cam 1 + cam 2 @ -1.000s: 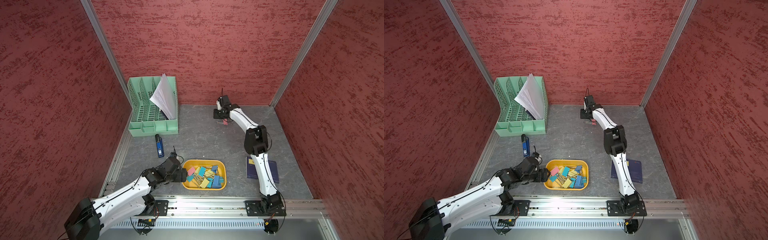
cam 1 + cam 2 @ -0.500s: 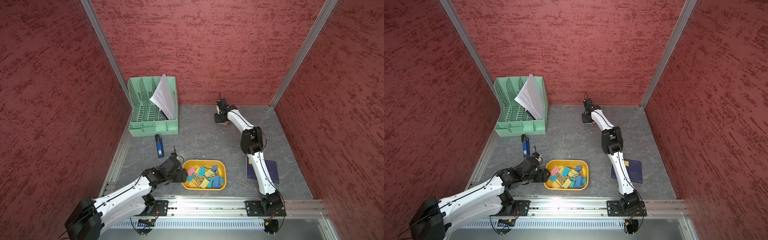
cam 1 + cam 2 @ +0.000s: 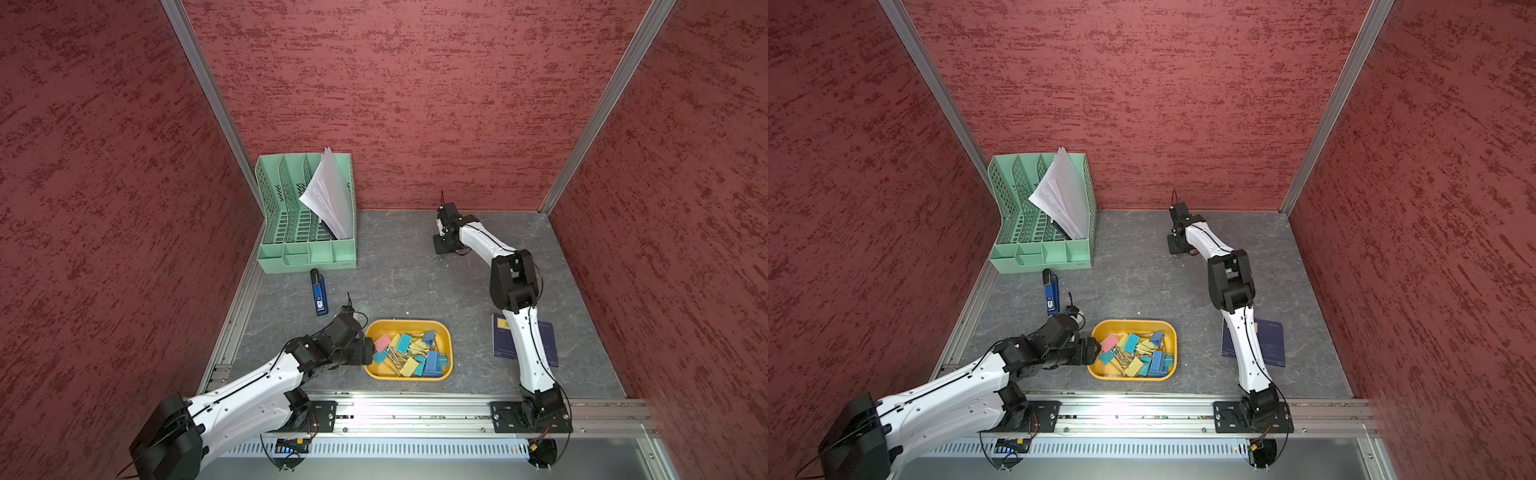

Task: Put the binder clips in the storage box
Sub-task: Pick up the binder clip at the center of the board.

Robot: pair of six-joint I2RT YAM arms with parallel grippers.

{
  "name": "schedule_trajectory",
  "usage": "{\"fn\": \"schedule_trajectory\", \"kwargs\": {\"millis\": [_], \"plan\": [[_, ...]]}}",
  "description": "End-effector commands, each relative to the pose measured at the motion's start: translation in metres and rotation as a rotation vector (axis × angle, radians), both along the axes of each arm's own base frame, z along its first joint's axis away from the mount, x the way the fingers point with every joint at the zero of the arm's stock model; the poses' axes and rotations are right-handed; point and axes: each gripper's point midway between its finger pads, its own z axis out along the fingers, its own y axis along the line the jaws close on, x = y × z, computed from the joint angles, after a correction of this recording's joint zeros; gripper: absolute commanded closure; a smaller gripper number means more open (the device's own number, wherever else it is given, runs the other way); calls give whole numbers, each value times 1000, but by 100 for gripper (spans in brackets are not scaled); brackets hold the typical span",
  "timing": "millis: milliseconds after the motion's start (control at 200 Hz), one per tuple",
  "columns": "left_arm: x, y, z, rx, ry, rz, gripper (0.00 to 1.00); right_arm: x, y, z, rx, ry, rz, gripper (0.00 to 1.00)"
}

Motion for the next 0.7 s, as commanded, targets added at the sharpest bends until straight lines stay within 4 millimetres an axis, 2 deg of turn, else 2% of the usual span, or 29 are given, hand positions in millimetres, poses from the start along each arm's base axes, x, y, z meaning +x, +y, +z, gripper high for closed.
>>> {"fn": "schedule_trajectory", "kwargs": {"millis": [0,95,160,260,306,326,376,446,496,531,586,696], "plan": [[4,-5,7,-13,-23,-5,7,-36,-9,-7,-17,76,-27,100],[4,-5,8,-17,-24,-6,7,-53,-17,-7,-27,74,-49,100],[4,-6,8,-18,-27,-10,8,-56,-18,-3,-19,54,-51,100],[4,-6,8,-19,-26,-12,8,-51,-11,16,23,13,-40,100],[4,-6,8,-17,-27,-12,7,-49,-8,29,50,-11,-41,95],[4,-6,8,-16,-27,-12,7,-48,-6,34,65,-20,-43,90],[3,-6,8,-18,-29,-13,7,-47,-4,46,84,-42,-52,70],[4,-6,9,-21,-34,-10,7,-44,-9,60,72,-70,-79,54],[4,-5,10,-22,-37,-11,7,-41,-19,66,43,-87,-115,30],[4,-6,10,-25,-39,-11,7,-38,-26,67,21,-94,-148,20],[3,-6,11,-26,-40,-12,7,-34,-32,68,20,-92,-182,13],[4,-6,11,-27,-39,-13,7,-19,-37,65,18,-95,-223,7]]}}
